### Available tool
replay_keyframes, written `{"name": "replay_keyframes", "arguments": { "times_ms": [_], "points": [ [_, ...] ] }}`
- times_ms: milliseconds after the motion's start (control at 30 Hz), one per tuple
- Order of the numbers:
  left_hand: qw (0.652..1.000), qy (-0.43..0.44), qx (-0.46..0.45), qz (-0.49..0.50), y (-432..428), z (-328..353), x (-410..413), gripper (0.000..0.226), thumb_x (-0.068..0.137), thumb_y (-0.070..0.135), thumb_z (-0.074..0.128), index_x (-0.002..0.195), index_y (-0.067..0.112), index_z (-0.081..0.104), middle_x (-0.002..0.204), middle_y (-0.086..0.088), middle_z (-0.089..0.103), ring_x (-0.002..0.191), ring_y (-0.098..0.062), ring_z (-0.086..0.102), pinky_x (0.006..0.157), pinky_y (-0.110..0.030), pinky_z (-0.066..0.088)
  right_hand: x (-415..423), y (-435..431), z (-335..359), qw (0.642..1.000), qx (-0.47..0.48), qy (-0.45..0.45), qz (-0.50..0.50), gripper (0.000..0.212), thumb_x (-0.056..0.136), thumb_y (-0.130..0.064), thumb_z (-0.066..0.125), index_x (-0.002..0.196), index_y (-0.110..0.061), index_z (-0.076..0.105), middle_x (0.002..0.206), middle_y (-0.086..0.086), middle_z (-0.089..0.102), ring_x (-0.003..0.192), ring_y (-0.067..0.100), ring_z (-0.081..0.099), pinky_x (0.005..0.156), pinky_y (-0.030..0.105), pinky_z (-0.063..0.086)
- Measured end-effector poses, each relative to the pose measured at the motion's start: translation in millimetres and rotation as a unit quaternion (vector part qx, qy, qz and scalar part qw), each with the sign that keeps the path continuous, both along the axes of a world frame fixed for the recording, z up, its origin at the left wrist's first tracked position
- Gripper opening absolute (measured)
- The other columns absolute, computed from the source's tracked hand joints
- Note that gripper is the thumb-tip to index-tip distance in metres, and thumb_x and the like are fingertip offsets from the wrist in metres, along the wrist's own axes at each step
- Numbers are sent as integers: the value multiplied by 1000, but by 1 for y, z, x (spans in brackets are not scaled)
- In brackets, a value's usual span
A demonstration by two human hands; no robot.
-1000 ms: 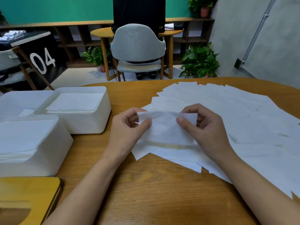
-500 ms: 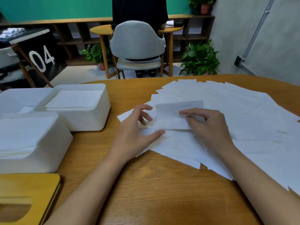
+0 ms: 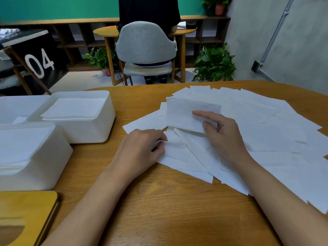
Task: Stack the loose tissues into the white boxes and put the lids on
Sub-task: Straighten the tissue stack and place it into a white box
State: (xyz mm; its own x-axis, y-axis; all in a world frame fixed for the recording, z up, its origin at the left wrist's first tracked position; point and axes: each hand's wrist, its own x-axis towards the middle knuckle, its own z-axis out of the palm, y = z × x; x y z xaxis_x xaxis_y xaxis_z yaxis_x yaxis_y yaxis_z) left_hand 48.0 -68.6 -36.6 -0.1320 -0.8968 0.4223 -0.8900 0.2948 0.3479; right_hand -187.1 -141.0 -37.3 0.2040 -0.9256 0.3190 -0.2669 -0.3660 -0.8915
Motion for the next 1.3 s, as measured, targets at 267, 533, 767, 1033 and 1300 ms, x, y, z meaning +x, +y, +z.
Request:
{"name": "replay_keyframes", "arguments": {
  "times_ms": [267,533,767,1033,1300],
  "points": [
    [939,341,33,-38,6,12,-10,13,89,14,70,95,21,78,93,10,78,90,-14,74,78,-29,56,7,21,13,985,61,-10,163,36,85,-38,84,117,-23,79,108,-10,78,101,6,72,82,18,54],
    [934,357,26,-19,5,12,-8,35,91,17,82,120,32,72,94,10,72,93,-13,70,82,-24,51,12,22,13,987,101,-39,122,20,90,-16,80,109,-22,80,100,-7,81,93,11,76,78,23,58],
    [909,413,52,-4,4,14,-13,46,90,23,83,130,36,64,79,-1,75,85,-15,72,79,-30,49,17,27,10,987,58,19,150,54,95,-25,76,138,-50,54,132,-24,60,119,5,61,100,32,55],
    [899,432,77,6,2,11,-16,47,88,22,85,128,36,64,77,-6,73,85,-22,71,79,-29,50,20,31,10,986,-1,52,160,75,100,-22,69,154,-54,26,150,-43,32,136,-15,39,107,10,38],
    [914,402,58,1,-1,5,-13,43,88,23,85,125,33,66,79,3,76,83,-16,71,80,-41,54,19,27,7,987,2,26,159,32,102,-1,60,111,-25,79,113,-17,76,118,2,65,101,19,45]
  ]
}}
